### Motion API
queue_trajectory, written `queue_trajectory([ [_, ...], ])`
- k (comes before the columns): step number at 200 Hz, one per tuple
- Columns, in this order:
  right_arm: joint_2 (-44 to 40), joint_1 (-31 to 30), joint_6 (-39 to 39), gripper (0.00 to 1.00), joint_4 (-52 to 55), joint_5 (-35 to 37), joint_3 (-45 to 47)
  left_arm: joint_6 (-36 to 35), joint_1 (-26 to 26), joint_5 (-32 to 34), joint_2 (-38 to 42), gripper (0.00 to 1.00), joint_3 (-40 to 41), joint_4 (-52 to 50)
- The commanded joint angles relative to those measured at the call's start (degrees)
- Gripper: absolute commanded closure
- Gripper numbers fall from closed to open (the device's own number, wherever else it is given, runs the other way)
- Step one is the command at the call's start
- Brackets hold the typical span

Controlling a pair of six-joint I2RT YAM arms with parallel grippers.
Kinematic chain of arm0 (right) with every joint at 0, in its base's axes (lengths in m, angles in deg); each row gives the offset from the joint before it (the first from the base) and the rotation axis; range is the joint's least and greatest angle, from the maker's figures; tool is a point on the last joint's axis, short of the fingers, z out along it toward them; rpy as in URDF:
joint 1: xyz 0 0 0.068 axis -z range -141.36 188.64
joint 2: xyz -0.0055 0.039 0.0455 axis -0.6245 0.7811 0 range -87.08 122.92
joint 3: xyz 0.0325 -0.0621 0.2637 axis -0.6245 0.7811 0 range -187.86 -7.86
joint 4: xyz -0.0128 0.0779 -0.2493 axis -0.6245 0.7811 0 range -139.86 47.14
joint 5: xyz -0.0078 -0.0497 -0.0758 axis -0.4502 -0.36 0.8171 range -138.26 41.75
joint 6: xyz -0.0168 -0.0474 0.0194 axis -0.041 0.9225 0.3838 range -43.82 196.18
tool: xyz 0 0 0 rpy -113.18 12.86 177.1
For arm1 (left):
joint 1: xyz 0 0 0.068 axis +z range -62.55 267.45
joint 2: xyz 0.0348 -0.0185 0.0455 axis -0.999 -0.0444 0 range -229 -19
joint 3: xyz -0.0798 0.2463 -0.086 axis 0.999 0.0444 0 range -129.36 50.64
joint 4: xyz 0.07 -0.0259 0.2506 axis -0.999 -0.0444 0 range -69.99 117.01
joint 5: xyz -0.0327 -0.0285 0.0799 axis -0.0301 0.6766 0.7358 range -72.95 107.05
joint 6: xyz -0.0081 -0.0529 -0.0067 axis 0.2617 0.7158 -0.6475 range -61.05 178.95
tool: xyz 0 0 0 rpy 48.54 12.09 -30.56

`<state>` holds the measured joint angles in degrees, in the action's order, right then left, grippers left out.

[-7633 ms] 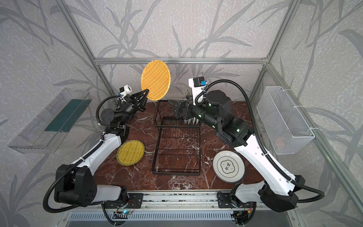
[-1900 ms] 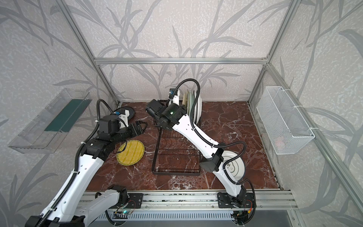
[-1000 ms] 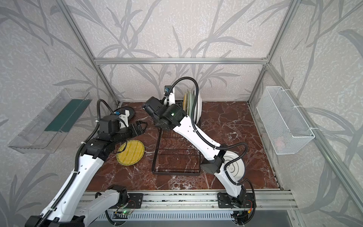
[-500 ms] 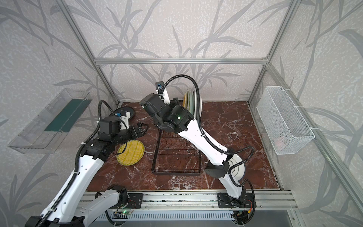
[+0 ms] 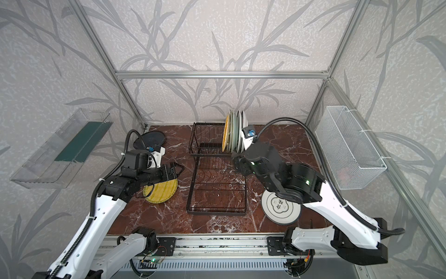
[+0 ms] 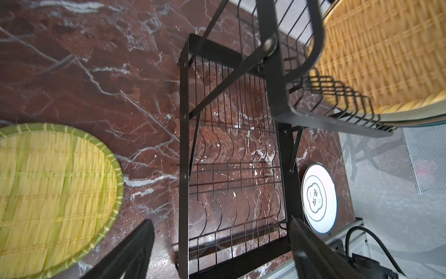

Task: Load plates into a dish rack
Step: Move the dish rack to the center of the table.

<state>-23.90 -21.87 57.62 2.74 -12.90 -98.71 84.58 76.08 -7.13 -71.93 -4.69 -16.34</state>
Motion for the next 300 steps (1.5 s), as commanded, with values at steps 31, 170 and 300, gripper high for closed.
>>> queue_trajectory([
  [31, -5.0, 6.2, -9.9, 0.1, -2.9, -7.6, 18.5, 2.8, -6.2, 2.9, -6.1, 0.18, 4.1, 0.5],
  [170, 6.9, 14.1, -16.8, 0.29, -27.9, -19.4, 47.0, 8.4, -13.4, 16.5, -18.1, 0.43, 8.7, 8.9],
  [300, 14.1, 18.0, -16.2, 0.76, -32.3, -23.8, 48.2, 11.1, -14.3, 17.7, -23.5, 0.68, 10.2, 14.4],
])
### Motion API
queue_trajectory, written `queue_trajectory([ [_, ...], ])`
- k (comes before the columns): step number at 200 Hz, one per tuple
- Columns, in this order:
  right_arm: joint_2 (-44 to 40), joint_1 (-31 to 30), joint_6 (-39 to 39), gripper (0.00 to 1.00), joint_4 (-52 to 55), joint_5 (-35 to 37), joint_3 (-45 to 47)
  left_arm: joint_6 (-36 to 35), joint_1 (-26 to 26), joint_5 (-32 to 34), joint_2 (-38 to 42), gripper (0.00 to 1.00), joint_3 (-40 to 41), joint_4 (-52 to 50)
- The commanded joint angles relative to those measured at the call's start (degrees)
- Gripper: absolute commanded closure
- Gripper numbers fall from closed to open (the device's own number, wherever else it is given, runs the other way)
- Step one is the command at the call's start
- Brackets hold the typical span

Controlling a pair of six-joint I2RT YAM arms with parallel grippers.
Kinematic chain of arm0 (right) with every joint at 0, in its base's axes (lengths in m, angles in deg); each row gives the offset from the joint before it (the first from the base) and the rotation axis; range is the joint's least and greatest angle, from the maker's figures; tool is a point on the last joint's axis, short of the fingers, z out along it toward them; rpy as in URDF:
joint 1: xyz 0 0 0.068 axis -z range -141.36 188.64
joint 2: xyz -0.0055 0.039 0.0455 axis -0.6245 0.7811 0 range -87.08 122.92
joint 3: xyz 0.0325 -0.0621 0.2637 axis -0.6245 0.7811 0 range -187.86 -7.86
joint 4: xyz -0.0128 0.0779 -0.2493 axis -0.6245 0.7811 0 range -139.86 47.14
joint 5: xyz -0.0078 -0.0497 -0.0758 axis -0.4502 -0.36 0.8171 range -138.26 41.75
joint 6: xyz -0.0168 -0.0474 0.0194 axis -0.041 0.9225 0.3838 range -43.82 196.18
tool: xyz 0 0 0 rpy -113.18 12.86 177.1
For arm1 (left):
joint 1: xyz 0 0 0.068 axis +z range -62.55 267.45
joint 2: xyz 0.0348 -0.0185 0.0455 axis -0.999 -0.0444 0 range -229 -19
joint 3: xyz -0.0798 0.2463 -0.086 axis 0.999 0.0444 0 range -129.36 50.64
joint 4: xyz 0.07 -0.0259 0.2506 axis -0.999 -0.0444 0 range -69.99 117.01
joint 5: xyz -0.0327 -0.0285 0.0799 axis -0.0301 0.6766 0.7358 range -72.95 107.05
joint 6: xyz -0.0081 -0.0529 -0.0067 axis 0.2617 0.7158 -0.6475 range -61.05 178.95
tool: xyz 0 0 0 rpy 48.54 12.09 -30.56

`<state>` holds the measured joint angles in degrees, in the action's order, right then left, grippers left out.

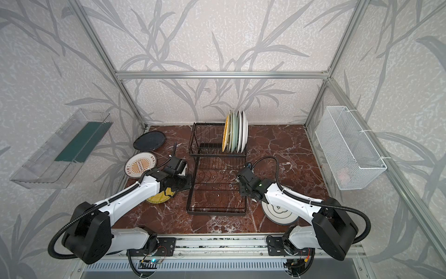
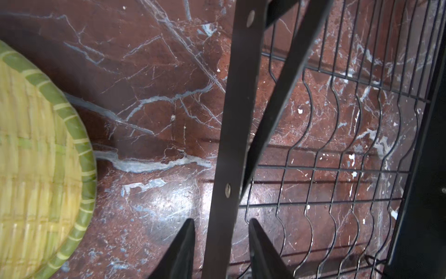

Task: Load plates into a dish rack
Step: Move the dish rack to the center of the table.

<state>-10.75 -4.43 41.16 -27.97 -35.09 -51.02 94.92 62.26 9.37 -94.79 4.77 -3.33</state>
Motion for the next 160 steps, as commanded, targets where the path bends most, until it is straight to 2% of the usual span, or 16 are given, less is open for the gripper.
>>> queue_trajectory([
  [1, 1.0, 0.5, 0.2, 0.76, -1.7, -1.7, 0.5, 0.8, -0.5, 1.3, -0.7, 0.68, 0.8, 1.4],
  [81, 3.5, 1.0, 0.0, 1.0, -2.5, -3.5, -1.2, 5.3, -0.7, 0.3, -2.0, 0.93, 3.5, 7.1],
  [98, 4.1, 1.2, 0.2, 1.0, -3.3, -3.8, -1.3, 6.5, -0.7, 0.5, -2.1, 1.0, 3.8, 8.1],
  [160, 8.8, 4.8, 1.4, 1.0, -7.2, -5.9, -4.4, 7.4, -0.6, 3.0, -8.0, 1.0, -1.9, 9.5],
])
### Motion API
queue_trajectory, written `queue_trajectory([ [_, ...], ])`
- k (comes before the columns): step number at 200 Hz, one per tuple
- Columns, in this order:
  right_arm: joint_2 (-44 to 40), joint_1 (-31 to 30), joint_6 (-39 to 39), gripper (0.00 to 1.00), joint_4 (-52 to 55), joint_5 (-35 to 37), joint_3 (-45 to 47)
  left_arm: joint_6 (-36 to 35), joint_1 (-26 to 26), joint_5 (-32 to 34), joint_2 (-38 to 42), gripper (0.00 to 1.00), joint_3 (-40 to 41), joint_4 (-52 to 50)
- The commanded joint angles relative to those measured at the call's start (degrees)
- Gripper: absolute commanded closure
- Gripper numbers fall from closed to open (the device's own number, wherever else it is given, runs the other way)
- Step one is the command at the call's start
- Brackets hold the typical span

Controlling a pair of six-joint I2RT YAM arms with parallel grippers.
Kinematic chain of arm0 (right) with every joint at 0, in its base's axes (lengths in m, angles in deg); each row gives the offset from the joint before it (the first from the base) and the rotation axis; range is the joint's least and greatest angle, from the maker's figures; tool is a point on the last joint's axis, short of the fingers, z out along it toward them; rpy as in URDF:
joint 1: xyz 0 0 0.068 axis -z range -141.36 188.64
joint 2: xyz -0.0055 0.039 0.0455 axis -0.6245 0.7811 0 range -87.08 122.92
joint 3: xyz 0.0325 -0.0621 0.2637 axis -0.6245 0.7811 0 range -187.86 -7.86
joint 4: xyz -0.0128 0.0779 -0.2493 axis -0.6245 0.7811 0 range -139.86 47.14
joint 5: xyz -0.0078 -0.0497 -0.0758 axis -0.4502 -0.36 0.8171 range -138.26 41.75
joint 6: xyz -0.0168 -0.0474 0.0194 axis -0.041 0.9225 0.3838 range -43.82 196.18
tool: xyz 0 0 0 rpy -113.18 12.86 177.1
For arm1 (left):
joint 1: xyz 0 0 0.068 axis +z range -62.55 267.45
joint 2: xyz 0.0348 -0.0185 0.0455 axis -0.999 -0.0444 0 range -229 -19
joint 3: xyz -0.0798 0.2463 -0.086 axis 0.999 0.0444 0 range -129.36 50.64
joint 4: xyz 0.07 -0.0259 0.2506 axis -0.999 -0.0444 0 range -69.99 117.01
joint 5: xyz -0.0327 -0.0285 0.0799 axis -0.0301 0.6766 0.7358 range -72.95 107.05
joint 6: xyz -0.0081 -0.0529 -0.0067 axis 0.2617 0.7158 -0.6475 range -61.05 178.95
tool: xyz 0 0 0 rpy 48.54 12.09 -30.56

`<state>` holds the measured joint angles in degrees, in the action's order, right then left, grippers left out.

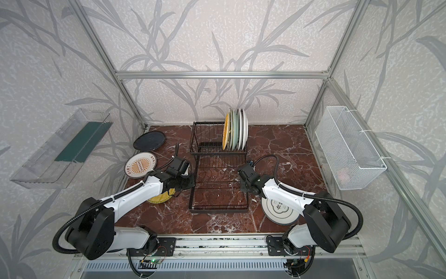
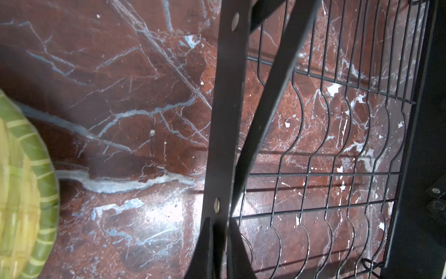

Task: Load plates into a dish rack
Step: Move the dish rack to the center of the table.

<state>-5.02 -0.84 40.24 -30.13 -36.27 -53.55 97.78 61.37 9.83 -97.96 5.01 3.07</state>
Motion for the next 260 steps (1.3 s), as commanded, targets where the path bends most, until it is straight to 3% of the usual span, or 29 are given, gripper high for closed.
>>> queue_trajectory([
  [1, 3.1, 1.3, 2.4, 1.0, -5.1, -4.7, -2.0, 4.5, 0.3, 2.6, -4.9, 1.0, -2.2, 3.2],
  [81, 11.4, 5.8, 4.7, 1.0, -8.3, -8.9, -10.6, 4.5, 1.9, 5.8, -14.2, 1.0, -11.8, 1.9],
  [189, 14.4, 7.0, 4.0, 1.0, -12.8, -13.7, -13.7, 4.3, 4.9, 4.1, -15.6, 0.98, -12.1, 4.0],
  [260, 13.0, 7.5, 3.4, 0.69, -12.9, -13.9, -14.0, 4.0, 4.9, 4.7, -13.8, 0.79, -12.8, 2.2],
])
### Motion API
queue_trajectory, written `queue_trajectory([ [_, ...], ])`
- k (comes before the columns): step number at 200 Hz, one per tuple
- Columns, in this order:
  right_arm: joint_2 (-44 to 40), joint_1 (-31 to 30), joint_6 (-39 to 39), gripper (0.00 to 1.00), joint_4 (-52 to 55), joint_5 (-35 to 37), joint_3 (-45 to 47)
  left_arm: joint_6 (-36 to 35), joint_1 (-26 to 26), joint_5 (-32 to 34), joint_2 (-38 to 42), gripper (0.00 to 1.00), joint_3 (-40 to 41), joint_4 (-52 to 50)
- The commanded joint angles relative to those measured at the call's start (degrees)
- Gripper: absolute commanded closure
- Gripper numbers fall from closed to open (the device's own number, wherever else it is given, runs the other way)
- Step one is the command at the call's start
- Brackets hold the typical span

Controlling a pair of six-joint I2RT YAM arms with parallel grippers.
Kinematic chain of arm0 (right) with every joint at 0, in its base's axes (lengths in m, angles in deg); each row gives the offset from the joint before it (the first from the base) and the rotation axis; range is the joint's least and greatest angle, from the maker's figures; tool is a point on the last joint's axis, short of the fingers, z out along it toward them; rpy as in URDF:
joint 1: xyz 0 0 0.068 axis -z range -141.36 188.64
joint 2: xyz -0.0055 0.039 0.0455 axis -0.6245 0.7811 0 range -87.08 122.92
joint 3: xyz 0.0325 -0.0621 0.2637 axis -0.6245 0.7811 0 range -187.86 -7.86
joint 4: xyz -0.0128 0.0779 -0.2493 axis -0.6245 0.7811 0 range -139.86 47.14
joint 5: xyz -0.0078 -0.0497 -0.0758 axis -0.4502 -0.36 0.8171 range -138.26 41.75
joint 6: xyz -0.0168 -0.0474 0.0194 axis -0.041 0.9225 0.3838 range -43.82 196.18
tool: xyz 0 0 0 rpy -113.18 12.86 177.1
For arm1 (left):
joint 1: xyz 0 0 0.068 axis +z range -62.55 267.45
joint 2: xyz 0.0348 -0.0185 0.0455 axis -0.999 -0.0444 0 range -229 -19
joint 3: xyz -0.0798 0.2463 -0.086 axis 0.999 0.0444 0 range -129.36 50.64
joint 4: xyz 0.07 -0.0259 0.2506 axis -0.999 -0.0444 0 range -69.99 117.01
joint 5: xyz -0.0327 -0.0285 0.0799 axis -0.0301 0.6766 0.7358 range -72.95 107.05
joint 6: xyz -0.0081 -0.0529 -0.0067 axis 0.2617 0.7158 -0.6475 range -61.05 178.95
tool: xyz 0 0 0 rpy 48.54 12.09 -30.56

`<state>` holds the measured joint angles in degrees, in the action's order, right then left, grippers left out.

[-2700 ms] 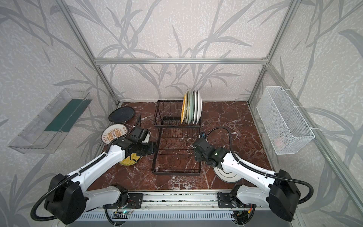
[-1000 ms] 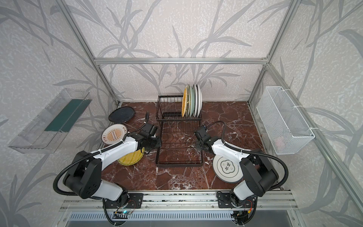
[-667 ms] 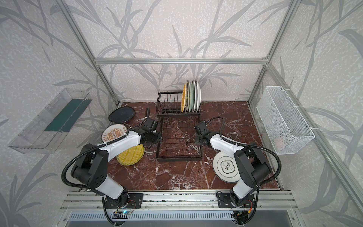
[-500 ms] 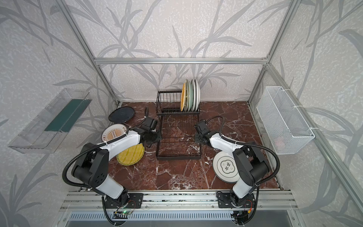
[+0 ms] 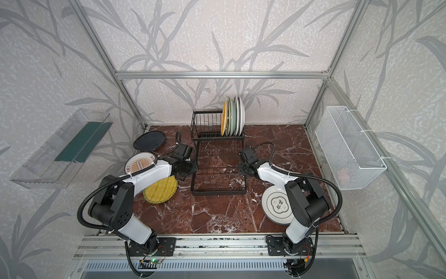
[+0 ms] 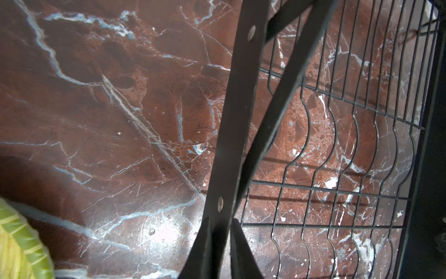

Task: Load plates into a dish rack
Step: Move the dish rack to the center of the table.

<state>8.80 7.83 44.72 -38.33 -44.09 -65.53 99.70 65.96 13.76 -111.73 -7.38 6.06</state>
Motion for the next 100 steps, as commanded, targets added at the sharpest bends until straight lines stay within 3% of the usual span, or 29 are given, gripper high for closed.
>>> queue_trajectory([
  [1, -0.8, -1.2, -1.1, 0.68, -4.7, -6.1, -2.0, 2.1, 0.3, 0.7, 0.0, 0.79, -0.4, -0.8],
  [28, -2.4, -0.6, -1.3, 0.57, -4.1, -5.9, -2.1, 1.5, 0.3, 1.3, 2.2, 0.7, -0.9, -2.2],
  [72, -9.1, 0.8, 0.1, 0.3, -2.5, -4.9, -1.6, -0.1, 0.7, 0.8, 6.6, 0.48, -1.5, -3.3],
  [100, -14.5, 2.9, 0.2, 0.22, 0.9, -6.6, 0.0, -0.5, 1.1, 0.4, 9.4, 0.4, -1.5, -4.7],
])
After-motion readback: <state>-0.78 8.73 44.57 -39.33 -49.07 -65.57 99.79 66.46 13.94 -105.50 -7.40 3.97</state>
